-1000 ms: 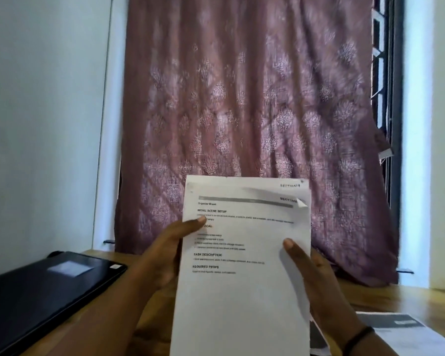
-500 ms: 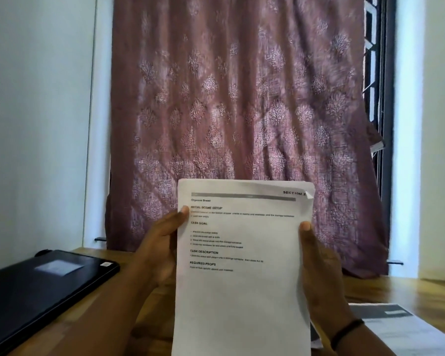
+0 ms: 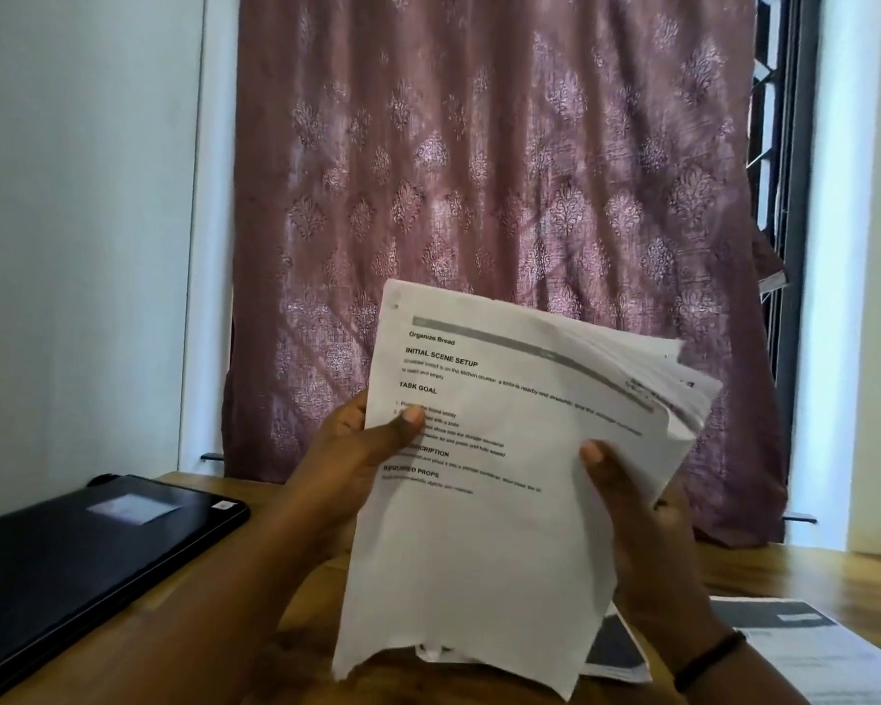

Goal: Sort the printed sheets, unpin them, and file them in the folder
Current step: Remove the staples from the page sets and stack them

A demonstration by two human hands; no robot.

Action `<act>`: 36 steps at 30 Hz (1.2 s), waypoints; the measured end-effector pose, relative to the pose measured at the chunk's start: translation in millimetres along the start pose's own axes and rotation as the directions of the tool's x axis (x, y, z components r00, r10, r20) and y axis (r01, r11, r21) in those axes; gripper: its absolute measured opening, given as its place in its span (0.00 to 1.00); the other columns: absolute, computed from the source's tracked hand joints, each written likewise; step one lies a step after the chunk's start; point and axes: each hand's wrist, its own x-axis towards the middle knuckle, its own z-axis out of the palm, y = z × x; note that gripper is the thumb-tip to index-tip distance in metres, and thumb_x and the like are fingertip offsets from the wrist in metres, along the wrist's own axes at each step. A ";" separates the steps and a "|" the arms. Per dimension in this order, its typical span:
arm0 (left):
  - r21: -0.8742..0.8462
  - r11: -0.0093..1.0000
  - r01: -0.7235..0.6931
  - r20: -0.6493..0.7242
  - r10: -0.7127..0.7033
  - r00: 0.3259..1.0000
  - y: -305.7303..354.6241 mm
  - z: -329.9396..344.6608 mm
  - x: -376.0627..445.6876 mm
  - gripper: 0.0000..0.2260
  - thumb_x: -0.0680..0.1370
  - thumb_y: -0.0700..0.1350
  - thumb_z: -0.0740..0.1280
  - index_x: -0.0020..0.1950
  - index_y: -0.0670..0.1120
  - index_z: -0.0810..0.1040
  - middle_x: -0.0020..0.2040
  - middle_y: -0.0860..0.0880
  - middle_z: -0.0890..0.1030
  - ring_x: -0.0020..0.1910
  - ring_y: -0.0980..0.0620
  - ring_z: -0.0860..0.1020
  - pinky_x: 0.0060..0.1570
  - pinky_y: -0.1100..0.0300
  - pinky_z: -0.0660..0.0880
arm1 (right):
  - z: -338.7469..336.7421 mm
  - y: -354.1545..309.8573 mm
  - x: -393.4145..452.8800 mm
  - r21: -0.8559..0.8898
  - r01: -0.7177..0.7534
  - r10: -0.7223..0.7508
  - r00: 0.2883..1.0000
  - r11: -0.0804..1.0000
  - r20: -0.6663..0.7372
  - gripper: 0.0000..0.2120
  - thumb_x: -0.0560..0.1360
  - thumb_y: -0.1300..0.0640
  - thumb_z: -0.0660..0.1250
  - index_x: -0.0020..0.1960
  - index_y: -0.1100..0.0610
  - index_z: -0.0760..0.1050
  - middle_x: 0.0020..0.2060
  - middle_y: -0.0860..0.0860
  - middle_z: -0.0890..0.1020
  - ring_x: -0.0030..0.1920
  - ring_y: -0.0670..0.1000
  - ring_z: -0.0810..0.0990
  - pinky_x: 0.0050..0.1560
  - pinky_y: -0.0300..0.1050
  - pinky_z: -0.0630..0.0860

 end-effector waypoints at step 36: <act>-0.043 0.789 0.613 -0.082 -0.614 0.785 -102.0 -67.0 -0.3 0.14 0.77 0.35 0.65 0.62 0.38 0.75 0.56 0.35 0.81 0.58 0.34 0.78 0.61 0.36 0.72 | -12.9 52.6 -9.2 -0.402 -0.623 0.741 0.587 0.671 0.326 0.11 0.73 0.62 0.71 0.55 0.60 0.81 0.49 0.55 0.86 0.50 0.55 0.85 0.54 0.48 0.80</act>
